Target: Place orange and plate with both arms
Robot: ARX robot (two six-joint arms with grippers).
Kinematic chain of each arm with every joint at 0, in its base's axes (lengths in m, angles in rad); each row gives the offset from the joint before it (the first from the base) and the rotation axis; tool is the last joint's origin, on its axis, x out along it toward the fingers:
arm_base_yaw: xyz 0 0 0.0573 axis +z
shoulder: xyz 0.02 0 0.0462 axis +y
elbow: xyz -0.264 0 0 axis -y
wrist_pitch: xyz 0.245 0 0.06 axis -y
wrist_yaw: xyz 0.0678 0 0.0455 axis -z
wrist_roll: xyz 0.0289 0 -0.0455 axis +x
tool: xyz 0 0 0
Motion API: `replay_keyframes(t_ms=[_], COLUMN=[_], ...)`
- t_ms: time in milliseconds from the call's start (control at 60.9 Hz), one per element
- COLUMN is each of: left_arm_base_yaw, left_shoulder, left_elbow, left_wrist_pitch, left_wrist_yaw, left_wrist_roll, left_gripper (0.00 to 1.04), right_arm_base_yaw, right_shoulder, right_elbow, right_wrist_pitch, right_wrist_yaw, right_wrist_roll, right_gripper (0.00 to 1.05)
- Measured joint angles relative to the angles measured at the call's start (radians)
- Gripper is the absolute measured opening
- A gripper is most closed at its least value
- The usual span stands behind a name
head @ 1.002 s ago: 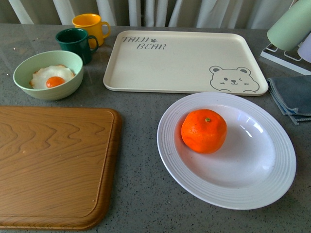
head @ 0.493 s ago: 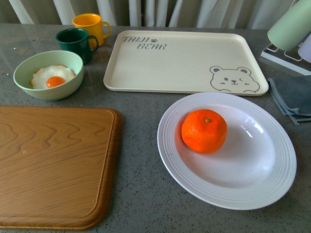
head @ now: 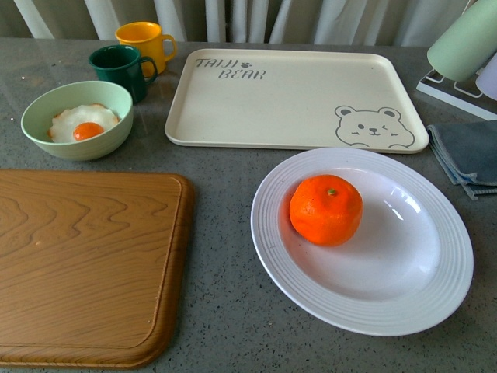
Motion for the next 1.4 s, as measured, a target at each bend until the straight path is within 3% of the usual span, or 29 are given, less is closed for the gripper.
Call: replay_keyframes(t_ms=[263, 378, 756, 887, 1068, 1216, 1396], left_arm_base_yaw=[0.000, 0.000, 0.001, 0.001, 0.001, 0.001, 0.001], left_shoulder=[-0.072, -0.210, -0.230, -0.230, -0.230, -0.230, -0.230], left_elbow=[0.000, 0.000, 0.000, 0.000, 0.000, 0.000, 0.000], left_wrist_pitch=[-0.072, -0.238, -0.248, -0.248, -0.248, -0.248, -0.248], left_wrist_yaw=[0.000, 0.000, 0.000, 0.000, 0.000, 0.000, 0.000], left_wrist_roll=[0.000, 0.000, 0.000, 0.000, 0.000, 0.000, 0.002], left_gripper=[0.02, 0.02, 0.02, 0.27, 0.69, 0.96, 0.96], right_arm_base_yaw=[0.000, 0.000, 0.000, 0.000, 0.000, 0.000, 0.000], right_shoulder=[0.000, 0.000, 0.000, 0.000, 0.000, 0.000, 0.000], right_elbow=[0.000, 0.000, 0.000, 0.000, 0.000, 0.000, 0.000], right_wrist_pitch=[0.000, 0.000, 0.000, 0.000, 0.000, 0.000, 0.000], right_wrist_yaw=[0.000, 0.000, 0.000, 0.000, 0.000, 0.000, 0.000], right_wrist_roll=[0.000, 0.000, 0.000, 0.000, 0.000, 0.000, 0.000], right_gripper=[0.96, 0.96, 0.96, 0.96, 0.96, 0.96, 0.96])
